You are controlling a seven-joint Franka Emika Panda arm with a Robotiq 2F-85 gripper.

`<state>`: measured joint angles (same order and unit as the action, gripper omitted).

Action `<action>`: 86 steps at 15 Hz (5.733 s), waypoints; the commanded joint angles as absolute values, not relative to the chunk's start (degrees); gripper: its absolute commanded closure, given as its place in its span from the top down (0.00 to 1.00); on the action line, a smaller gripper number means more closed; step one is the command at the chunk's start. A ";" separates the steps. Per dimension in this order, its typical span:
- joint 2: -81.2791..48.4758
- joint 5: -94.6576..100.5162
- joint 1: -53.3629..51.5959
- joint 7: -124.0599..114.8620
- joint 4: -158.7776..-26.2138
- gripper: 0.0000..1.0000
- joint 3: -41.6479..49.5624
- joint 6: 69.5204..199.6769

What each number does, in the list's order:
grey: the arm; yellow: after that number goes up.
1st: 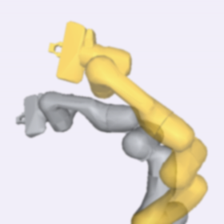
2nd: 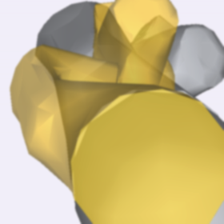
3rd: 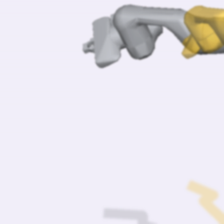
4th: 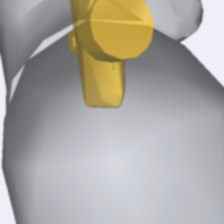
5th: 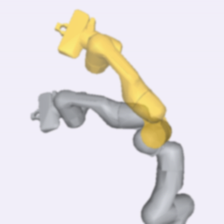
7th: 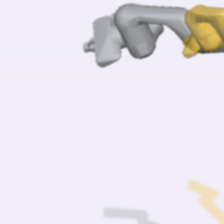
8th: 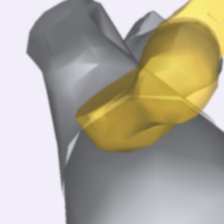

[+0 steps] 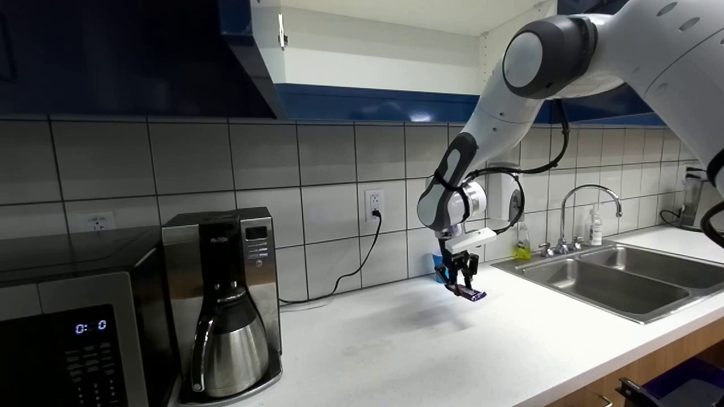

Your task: Put the packet in the top cabinet

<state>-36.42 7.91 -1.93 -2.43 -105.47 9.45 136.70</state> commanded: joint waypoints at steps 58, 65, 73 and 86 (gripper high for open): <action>-16.65 1.57 2.72 4.07 -130.87 0.16 4.07 146.84; -12.70 2.52 3.31 5.88 -136.55 0.16 4.19 147.76; -7.82 2.80 2.88 9.34 -141.74 0.16 3.21 147.57; 2.60 0.90 2.16 14.24 -145.92 0.16 2.57 141.02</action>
